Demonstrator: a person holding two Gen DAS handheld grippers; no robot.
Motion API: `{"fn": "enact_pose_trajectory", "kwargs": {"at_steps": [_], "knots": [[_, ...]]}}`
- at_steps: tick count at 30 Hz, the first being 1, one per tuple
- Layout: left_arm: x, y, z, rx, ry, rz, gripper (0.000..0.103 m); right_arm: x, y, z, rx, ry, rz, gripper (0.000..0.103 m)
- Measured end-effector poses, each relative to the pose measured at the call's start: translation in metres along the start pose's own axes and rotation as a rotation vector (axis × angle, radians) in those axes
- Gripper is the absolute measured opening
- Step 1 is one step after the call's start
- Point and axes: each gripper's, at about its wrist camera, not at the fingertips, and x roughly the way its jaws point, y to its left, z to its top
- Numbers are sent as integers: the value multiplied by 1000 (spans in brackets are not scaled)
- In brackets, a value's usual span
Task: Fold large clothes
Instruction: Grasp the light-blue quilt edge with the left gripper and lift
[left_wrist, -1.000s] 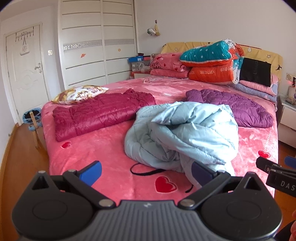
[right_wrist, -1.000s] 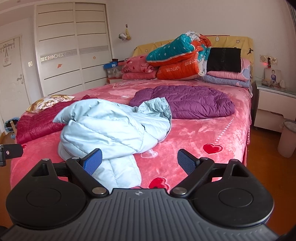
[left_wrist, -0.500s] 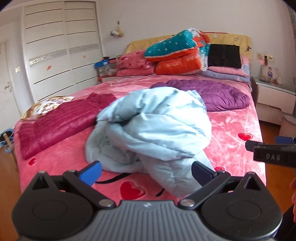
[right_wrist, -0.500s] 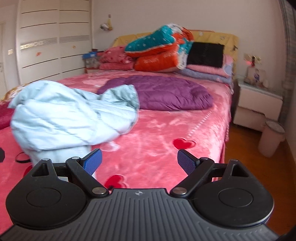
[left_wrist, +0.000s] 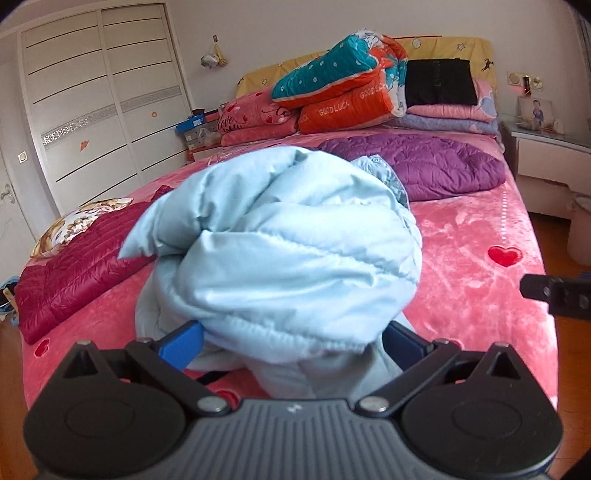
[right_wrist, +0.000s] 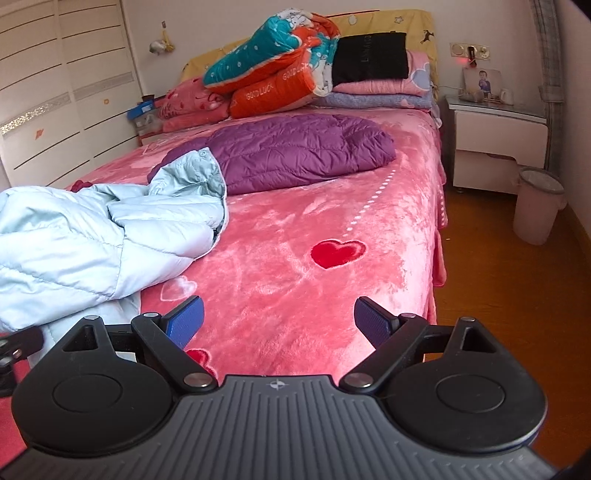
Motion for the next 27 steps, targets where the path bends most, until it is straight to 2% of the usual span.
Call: {"fn": "enact_pose_trajectory", "kwargs": {"at_steps": [5, 8, 13, 16, 19, 27], "knots": [[13, 3, 6, -58, 21, 17, 102, 2, -3, -1, 6, 9, 17, 103], [17, 7, 11, -100, 22, 7, 90, 6, -5, 0, 19, 19, 22, 103], [21, 26, 14, -246, 63, -37, 37, 4, -7, -1, 26, 20, 30, 103], [18, 39, 16, -316, 68, -54, 24, 5, -8, -1, 26, 22, 35, 103], [5, 51, 18, -372, 59, -72, 17, 6, -8, -1, 26, 23, 40, 103], [-39, 85, 18, -421, 19, -75, 14, 7, -10, 0, 30, 33, 48, 103]]}}
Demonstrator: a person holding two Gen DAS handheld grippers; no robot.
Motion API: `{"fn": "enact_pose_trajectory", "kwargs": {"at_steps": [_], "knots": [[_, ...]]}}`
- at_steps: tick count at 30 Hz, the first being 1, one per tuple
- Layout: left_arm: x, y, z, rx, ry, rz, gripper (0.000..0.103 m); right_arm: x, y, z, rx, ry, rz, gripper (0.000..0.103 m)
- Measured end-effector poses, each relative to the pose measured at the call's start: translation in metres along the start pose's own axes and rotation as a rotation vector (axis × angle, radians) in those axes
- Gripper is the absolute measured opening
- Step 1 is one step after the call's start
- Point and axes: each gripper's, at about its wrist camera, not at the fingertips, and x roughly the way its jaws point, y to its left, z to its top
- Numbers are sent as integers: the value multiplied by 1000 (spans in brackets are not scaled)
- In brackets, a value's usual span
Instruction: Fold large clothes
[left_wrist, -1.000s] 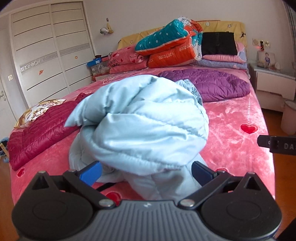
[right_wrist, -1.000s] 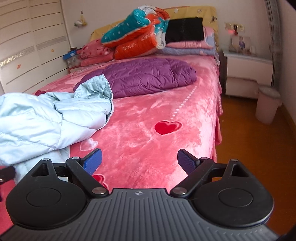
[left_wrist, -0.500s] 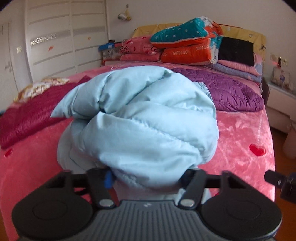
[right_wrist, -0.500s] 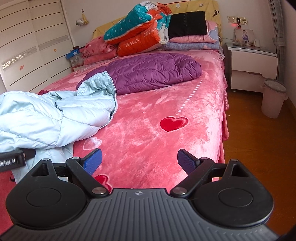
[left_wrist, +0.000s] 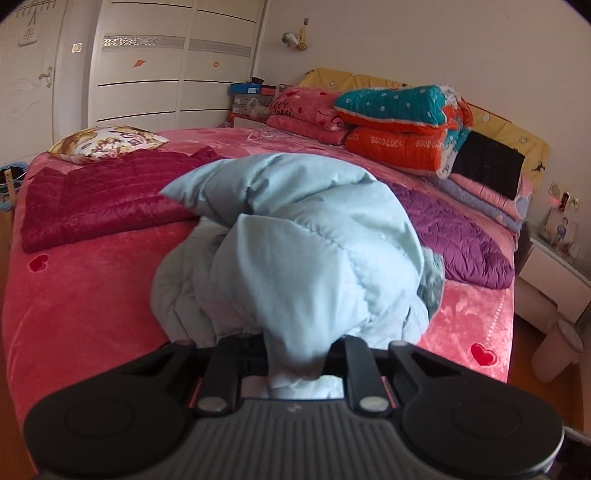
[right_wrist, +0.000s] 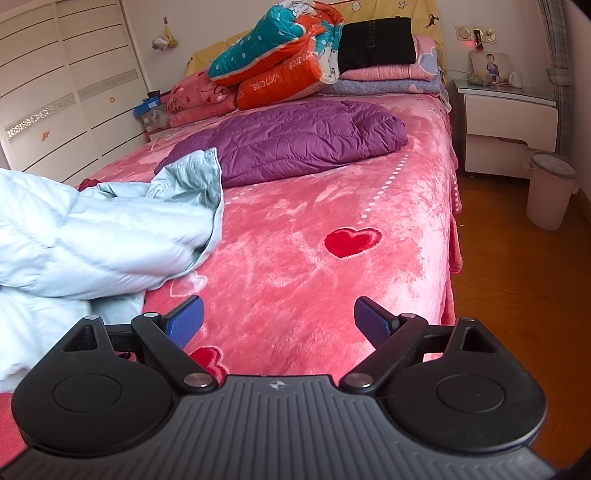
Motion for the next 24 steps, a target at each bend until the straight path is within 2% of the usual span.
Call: {"fn": "enact_pose_trajectory", "kwargs": {"at_steps": [6, 11, 15, 20, 23, 24], "knots": [[-34, 39, -10, -38, 24, 46, 14, 0, -3, 0, 5, 0, 0, 103], [-46, 64, -37, -29, 98, 96, 15, 1, -1, -1, 0, 7, 12, 103], [-45, 79, -62, -42, 172, 113, 15, 2, 3, -2, -19, 25, 58, 103], [-45, 83, -75, -45, 220, 91, 18, 7, 5, -3, -10, 75, 162, 103], [-50, 86, -75, -37, 222, 66, 20, 10, 12, -3, -30, 89, 174, 103], [-52, 88, -74, -39, 220, 57, 24, 10, 14, -3, -35, 91, 175, 103]]}}
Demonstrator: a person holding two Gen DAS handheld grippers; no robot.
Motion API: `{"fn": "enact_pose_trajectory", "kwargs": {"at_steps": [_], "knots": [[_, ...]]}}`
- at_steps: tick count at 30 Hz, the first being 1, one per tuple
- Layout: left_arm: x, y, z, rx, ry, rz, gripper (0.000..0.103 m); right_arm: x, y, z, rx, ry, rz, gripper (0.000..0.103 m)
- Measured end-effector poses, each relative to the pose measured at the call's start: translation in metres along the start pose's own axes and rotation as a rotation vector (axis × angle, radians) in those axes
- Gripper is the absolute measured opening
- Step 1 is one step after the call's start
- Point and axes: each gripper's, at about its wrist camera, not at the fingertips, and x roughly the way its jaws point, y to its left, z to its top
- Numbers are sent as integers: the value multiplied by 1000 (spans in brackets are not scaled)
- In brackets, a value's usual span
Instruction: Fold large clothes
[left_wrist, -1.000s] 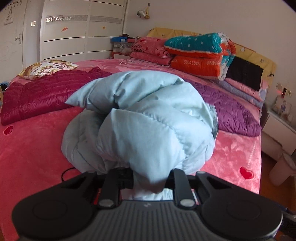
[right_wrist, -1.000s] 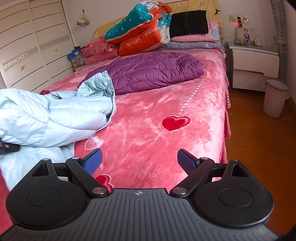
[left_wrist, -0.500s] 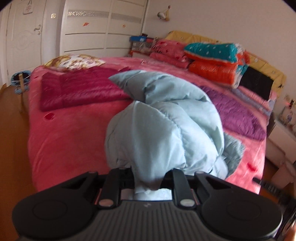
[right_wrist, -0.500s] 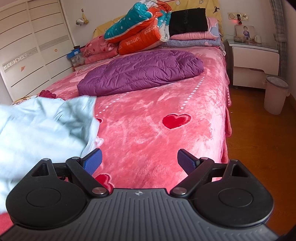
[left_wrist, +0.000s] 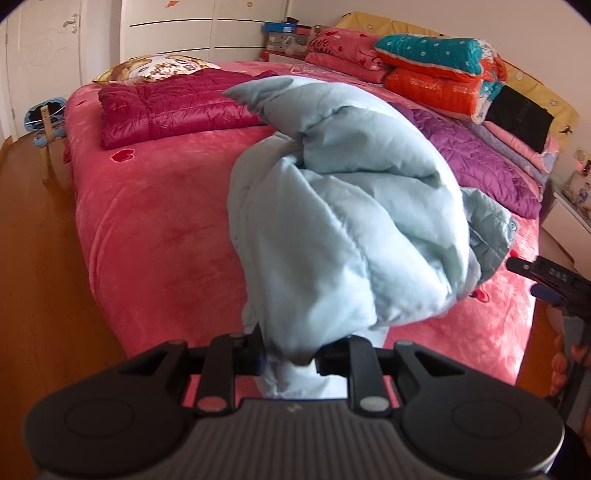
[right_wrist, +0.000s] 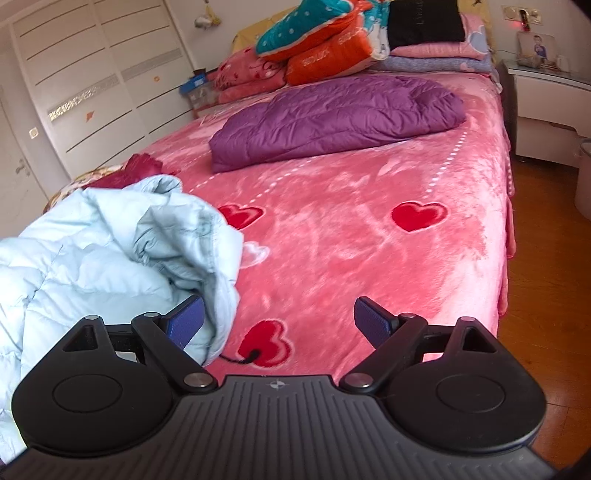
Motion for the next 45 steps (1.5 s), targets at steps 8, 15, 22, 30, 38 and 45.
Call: {"fn": "enact_pose_trajectory", "kwargs": {"at_steps": [8, 15, 22, 30, 38, 45], "knots": [[-27, 18, -11, 1, -53, -80, 48, 11, 18, 1, -48, 31, 14, 103], [-49, 20, -13, 44, -131, -128, 69, 28, 21, 16, -30, 13, 21, 102], [-47, 33, -14, 12, -143, -145, 75, 55, 35, 29, -38, 9, 57, 87], [-44, 37, -17, -2, -142, -154, 80, 70, 30, 26, 28, 40, 70, 29], [-42, 32, -20, 7, -147, -170, 85, 22, 45, 43, -10, -123, 43, 9], [-39, 26, -22, 21, -146, -182, 86, -38, 45, 74, 32, -306, 45, 6]]}}
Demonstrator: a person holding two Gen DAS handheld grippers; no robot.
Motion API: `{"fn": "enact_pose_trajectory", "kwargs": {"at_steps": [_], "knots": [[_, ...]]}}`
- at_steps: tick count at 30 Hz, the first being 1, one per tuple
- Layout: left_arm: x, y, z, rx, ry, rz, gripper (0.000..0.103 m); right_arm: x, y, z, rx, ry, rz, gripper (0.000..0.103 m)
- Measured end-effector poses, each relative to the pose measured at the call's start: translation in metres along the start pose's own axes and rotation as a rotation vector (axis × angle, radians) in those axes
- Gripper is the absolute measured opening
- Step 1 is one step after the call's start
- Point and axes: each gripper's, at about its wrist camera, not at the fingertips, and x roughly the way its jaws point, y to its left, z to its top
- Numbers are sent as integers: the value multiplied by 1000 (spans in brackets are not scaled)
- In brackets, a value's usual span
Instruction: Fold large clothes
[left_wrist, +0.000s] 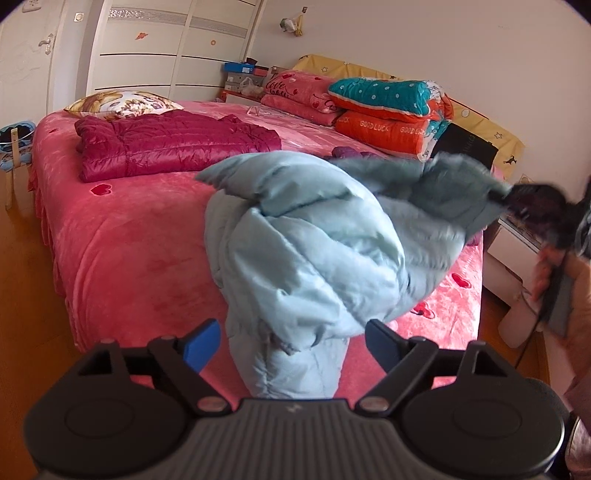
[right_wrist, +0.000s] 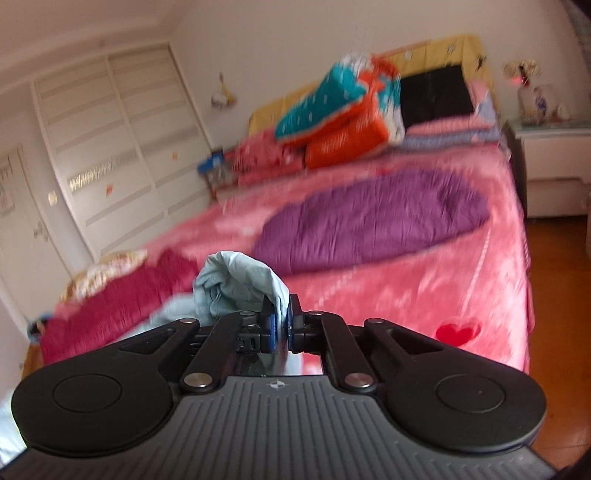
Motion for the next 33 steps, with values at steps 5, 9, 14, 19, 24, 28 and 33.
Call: {"fn": "enact_pose_trajectory", "kwargs": {"at_steps": [5, 9, 14, 19, 24, 28, 33], "knots": [[9, -4, -4, 8, 28, -3, 86, -32, -8, 23, 34, -105, -29, 6], [16, -9, -4, 21, 32, -8, 86, -48, -16, 27, -25, -164, -126, 5], [21, -16, 2, 18, 19, -13, 86, -49, -40, 19, -8, -116, -180, 7], [20, -35, 12, 67, -19, -46, 94, -37, -49, 0, -9, -28, -166, 36], [29, -38, 31, 50, -60, -52, 94, -19, -55, -26, -13, 66, -134, 80], [46, -41, 44, 38, -90, -24, 94, -6, -52, -41, -5, 130, -111, 90], [63, -48, 55, 13, -130, -45, 93, -1, -46, -44, -66, 139, -85, 100]]}}
